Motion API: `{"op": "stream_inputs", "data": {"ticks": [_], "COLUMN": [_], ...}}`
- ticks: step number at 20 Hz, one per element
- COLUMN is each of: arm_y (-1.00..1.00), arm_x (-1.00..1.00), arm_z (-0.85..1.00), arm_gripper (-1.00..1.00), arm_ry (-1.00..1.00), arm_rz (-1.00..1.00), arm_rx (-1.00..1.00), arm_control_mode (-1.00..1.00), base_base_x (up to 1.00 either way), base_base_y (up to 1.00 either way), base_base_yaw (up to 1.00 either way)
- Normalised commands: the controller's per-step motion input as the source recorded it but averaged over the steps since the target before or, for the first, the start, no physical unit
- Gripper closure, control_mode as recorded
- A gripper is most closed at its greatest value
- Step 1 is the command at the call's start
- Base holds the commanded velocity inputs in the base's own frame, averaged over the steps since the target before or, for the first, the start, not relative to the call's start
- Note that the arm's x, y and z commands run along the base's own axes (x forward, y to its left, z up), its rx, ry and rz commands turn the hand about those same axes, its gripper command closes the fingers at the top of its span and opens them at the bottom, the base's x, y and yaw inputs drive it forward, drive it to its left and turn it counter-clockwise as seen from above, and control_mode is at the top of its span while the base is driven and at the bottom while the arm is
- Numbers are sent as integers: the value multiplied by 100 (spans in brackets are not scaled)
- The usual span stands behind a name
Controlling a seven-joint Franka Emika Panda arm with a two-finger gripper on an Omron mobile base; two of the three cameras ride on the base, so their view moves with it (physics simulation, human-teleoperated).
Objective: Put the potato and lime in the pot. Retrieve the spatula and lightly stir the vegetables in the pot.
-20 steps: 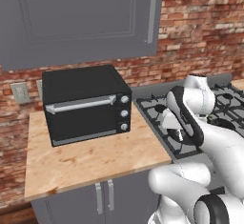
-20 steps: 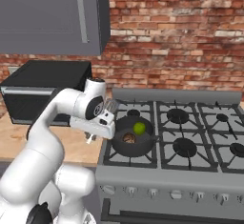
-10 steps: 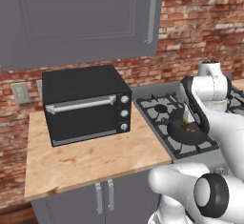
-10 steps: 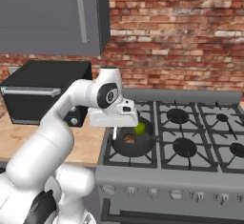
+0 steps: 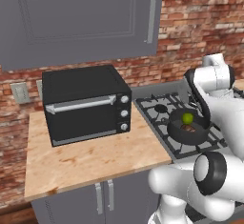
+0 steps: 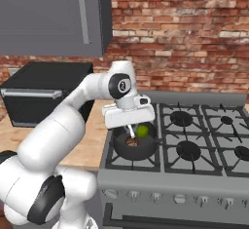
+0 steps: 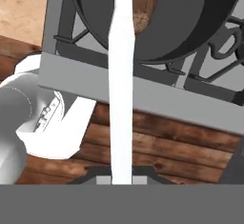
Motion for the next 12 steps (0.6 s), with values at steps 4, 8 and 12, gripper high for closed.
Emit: {"op": "stream_inputs", "data": {"ticks": [4,8,12], "arm_y": [-4,0,-2], "arm_x": [11,6,0], "arm_z": [-29,10,13], "arm_gripper": [100,100,100], "arm_ry": [14,20,21], "arm_rz": [4,2,0], "arm_rx": [-4,-10,-13], "arm_control_mode": [-100,-100,-100], "base_base_x": [0,0,0], "base_base_y": [0,0,0], "base_base_yaw": [0,0,0]}}
